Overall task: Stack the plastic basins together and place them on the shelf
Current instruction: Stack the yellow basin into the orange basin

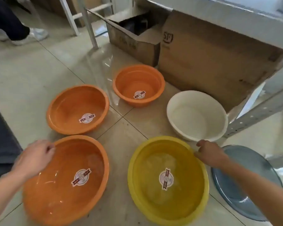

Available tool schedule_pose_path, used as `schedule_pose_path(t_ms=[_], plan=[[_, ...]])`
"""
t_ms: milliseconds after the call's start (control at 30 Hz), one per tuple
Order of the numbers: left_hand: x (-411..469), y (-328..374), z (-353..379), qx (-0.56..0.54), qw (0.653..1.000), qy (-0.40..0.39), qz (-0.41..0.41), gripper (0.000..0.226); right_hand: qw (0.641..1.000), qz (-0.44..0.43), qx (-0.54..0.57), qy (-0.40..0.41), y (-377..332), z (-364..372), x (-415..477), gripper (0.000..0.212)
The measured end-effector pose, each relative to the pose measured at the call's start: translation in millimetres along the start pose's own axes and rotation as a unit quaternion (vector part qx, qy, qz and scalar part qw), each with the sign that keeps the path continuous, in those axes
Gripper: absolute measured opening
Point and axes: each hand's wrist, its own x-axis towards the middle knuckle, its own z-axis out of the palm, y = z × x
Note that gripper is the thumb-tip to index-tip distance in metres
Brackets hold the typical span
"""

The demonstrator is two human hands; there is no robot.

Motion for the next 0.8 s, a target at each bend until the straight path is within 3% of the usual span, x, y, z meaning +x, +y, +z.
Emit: schedule_pose_path(t_ms=[67,133,200,267,367,533,667,800], plan=[[-4.4,-24.7,4.1,-0.057,0.994,0.03,-0.093,0.014,1.0,0.0,0.004,-0.025,-1.7,2.9,-1.5,0.051],[-9.3,-53.1,14.4,-0.111,0.97,0.01,-0.215,0.031,0.998,-0.002,0.003,-0.056,-0.3,5.0,-8.8,0.04],[-34.0,-62.0,23.4,-0.186,0.945,-0.017,-0.268,0.052,0.995,-0.002,-0.015,-0.094,2.8,11.3,-19.5,0.026],[-60.8,-50.7,21.1,-0.311,0.9,-0.085,-0.293,0.039,0.991,0.005,0.018,-0.134,8.6,7.1,-28.1,0.015],[-83.1,-36.3,17.4,-0.392,0.864,-0.138,-0.283,0.015,0.982,0.01,0.13,-0.136,19.7,-27.0,-36.2,0.016],[-87.8,-0.8,25.3,-0.46,0.837,-0.151,-0.254,0.016,0.937,-0.004,0.333,-0.102,7.5,-91.0,-62.6,0.02],[-73.4,35.7,40.1,-0.524,0.797,-0.191,-0.232,0.029,0.872,-0.053,0.472,-0.116,-42.4,-99.3,-63.1,0.057],[-68.4,64.3,42.1,-0.567,0.764,-0.231,-0.205,0.018,0.846,-0.081,0.51,-0.131,-112.1,-54.8,-68.7,0.026]])
